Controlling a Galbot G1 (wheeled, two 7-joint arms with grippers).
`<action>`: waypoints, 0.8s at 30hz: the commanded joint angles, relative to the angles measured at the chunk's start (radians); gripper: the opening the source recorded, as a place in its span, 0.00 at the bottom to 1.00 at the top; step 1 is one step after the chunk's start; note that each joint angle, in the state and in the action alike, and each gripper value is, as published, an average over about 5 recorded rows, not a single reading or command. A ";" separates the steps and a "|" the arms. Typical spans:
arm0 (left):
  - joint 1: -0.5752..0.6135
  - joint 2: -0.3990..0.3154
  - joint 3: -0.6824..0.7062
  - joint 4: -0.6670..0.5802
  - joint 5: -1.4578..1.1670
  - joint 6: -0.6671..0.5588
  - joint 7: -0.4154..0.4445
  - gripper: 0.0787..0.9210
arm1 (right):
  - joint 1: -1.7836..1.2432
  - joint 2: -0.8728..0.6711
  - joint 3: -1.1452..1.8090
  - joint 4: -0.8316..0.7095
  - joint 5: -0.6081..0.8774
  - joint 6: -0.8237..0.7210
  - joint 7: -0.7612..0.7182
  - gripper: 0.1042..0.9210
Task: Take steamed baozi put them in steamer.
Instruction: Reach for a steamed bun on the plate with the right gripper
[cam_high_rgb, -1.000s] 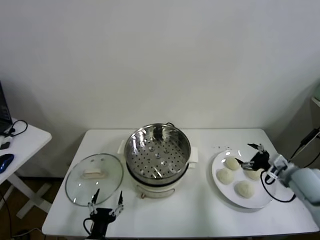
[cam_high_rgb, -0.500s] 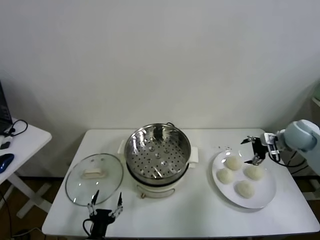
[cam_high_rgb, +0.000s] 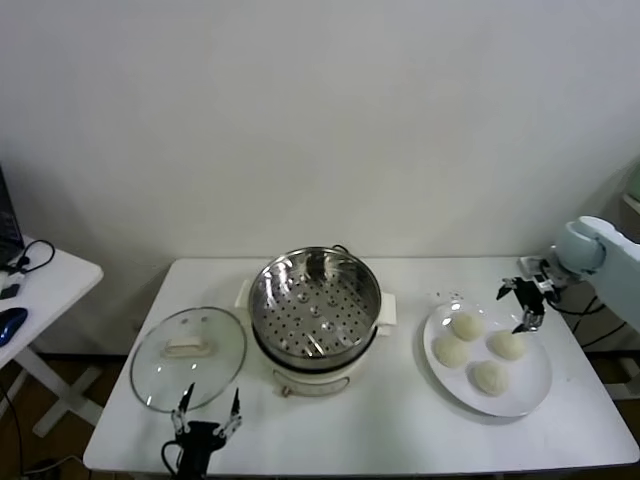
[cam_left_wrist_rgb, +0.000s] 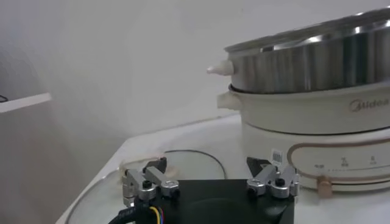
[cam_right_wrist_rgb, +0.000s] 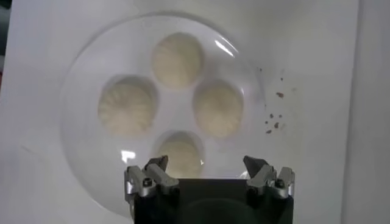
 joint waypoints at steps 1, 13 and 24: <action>0.000 0.000 -0.004 0.007 0.008 0.000 0.000 0.88 | -0.042 0.125 0.067 -0.139 -0.041 0.039 -0.022 0.88; 0.002 -0.006 -0.007 0.017 0.025 -0.001 0.001 0.88 | -0.116 0.197 0.166 -0.207 -0.127 0.061 -0.003 0.88; 0.000 -0.006 -0.004 0.022 0.036 -0.003 0.000 0.88 | -0.122 0.215 0.189 -0.220 -0.169 0.061 0.041 0.86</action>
